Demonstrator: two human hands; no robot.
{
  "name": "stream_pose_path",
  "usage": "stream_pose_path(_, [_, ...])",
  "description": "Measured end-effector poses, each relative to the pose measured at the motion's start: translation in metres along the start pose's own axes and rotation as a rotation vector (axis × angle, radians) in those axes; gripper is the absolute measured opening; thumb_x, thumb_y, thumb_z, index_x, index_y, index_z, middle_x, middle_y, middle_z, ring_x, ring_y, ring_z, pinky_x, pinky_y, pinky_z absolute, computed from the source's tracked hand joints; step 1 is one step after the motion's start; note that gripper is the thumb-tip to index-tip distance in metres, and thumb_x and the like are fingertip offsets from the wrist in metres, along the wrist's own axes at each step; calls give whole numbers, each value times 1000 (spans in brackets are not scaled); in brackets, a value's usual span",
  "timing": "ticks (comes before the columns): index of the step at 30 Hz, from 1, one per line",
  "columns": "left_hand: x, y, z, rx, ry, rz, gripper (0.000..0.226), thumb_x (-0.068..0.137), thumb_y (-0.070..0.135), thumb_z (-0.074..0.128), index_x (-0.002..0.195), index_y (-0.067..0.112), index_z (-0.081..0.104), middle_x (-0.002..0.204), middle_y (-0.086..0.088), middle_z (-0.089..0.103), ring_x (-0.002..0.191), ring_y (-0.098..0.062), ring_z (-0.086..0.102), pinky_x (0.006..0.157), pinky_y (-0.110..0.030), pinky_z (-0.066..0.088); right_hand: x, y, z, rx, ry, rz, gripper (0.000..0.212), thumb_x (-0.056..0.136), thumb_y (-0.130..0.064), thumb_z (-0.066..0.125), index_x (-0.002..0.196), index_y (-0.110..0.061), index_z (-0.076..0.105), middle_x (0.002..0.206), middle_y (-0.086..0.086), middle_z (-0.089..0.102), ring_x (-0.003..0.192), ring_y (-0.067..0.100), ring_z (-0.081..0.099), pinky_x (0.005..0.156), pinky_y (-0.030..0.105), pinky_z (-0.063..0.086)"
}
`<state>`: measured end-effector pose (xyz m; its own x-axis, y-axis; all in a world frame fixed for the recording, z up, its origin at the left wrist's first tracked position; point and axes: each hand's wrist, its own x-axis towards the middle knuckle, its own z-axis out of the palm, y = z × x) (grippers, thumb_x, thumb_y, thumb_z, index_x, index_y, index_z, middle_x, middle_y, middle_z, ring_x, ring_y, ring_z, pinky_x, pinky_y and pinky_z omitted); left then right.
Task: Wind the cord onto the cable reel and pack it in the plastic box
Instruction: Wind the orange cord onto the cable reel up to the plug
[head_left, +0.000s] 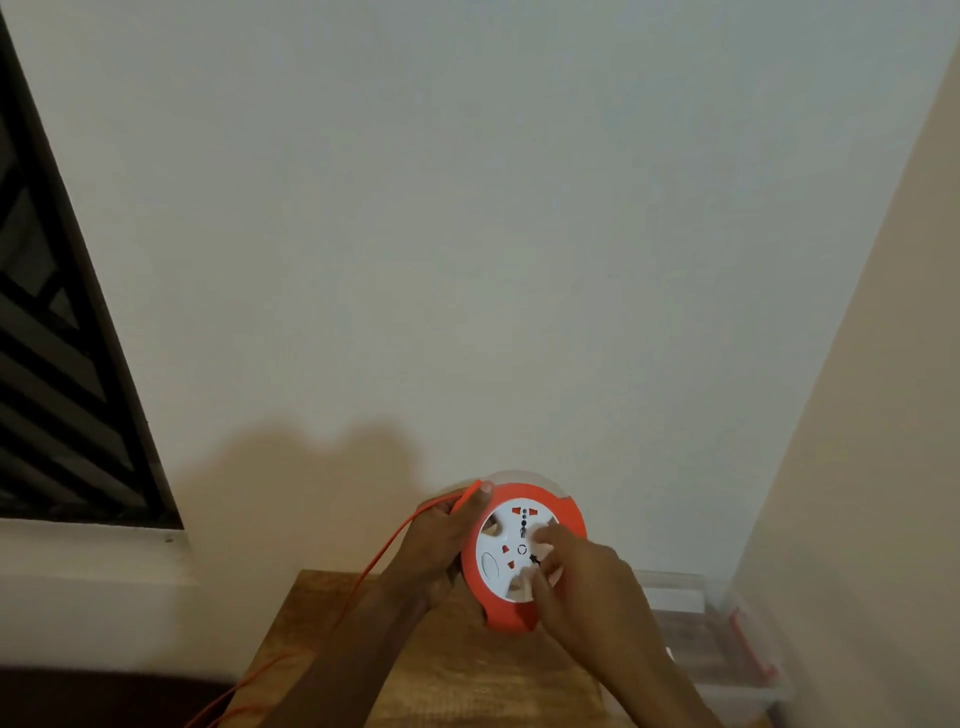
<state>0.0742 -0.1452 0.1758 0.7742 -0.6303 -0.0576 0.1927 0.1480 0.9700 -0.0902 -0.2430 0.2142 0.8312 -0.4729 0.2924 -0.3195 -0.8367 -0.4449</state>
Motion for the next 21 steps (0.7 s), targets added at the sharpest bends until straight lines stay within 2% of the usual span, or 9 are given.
stream_pose_path(2, [-1, 1, -1, -6, -16, -4, 61, 72, 61, 82, 107, 11, 79, 103, -18, 81, 87, -38, 80, 70, -39, 65, 3, 4, -2, -171, 19, -237, 27, 87, -25, 62, 113, -27, 67, 131, -6, 61, 110, 14, 60, 88, 24, 48])
stream_pose_path(4, [-2, 1, -1, -20, -56, -12, 56, 82, 53, 77, 116, 9, 75, 108, -19, 80, 92, -40, 79, 73, -42, 65, 5, 3, 0, -287, -90, -439, 32, 80, -17, 72, 111, -24, 71, 146, 0, 48, 124, 26, 52, 94, 39, 50])
stream_pose_path(7, [-2, 1, -2, -27, -93, -34, 47, 90, 46, 73, 120, 10, 73, 112, -19, 79, 98, -41, 78, 77, -46, 65, 8, 4, 3, -439, -117, -577, 46, 67, -15, 85, 110, -23, 72, 146, 8, 47, 120, 34, 55, 87, 51, 54])
stream_pose_path(11, [-2, 1, -5, 8, -105, -30, 46, 83, 50, 76, 111, 14, 78, 110, -19, 80, 94, -41, 78, 76, -45, 66, 13, 7, 6, -495, -212, -643, 46, 83, -14, 73, 126, -22, 61, 154, 8, 35, 132, 36, 40, 101, 55, 44])
stream_pose_path(15, [-1, -3, -4, 59, -101, -31, 52, 79, 53, 77, 112, 13, 77, 108, -16, 81, 95, -40, 78, 84, -50, 65, 16, 10, 6, -561, -270, -631, 39, 87, -16, 69, 125, -16, 62, 158, 7, 24, 133, 37, 37, 102, 54, 43])
stream_pose_path(19, [0, -1, -5, 101, -63, -17, 57, 70, 59, 79, 107, 15, 78, 101, -11, 83, 87, -33, 81, 70, -37, 65, 13, 13, 16, -644, -314, -599, 43, 94, -23, 59, 136, -24, 50, 162, 7, 8, 134, 42, 31, 108, 57, 32])
stream_pose_path(21, [0, -1, -5, 104, -64, -27, 58, 72, 59, 81, 108, 14, 77, 102, -12, 83, 88, -34, 80, 71, -39, 65, 11, 12, 20, -654, -336, -563, 48, 95, -26, 57, 140, -29, 41, 162, 8, 4, 133, 44, 32, 109, 58, 28])
